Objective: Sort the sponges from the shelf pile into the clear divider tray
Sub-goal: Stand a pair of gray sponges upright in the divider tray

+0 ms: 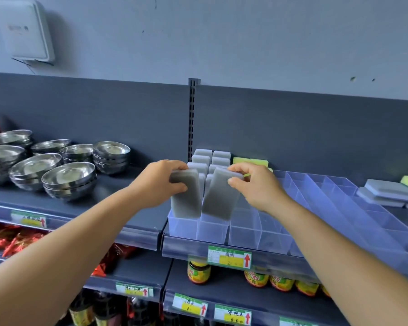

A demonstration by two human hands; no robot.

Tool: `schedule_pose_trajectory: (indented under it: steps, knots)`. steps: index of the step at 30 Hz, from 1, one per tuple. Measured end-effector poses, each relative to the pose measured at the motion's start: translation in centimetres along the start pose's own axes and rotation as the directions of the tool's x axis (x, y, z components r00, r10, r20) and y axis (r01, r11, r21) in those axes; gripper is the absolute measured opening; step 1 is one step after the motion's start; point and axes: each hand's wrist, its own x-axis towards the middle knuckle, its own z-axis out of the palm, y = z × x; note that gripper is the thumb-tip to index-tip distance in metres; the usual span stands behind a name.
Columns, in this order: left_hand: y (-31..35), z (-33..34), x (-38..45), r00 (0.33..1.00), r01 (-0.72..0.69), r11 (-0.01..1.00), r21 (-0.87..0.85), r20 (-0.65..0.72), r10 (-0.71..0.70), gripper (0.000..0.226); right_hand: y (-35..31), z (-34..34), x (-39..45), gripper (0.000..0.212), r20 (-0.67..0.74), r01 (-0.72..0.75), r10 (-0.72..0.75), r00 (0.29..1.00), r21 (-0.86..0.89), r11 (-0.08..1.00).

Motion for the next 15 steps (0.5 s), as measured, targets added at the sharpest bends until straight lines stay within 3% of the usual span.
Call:
schedule_pose_trajectory:
  steps: [5,15]
  knots:
    - [-0.9,0.5,0.6,1.000,-0.010,0.999,0.045,0.000,0.010,0.028,-0.6,0.4,0.3,0.027,0.011,0.011,-0.011,1.000,0.002,1.000]
    - [-0.6,2.6,0.4,0.992,-0.043,0.971,0.234,0.126,0.013,0.045,-0.1,2.4,0.3,0.022,0.052,0.126,-0.117,0.992,-0.223,0.967]
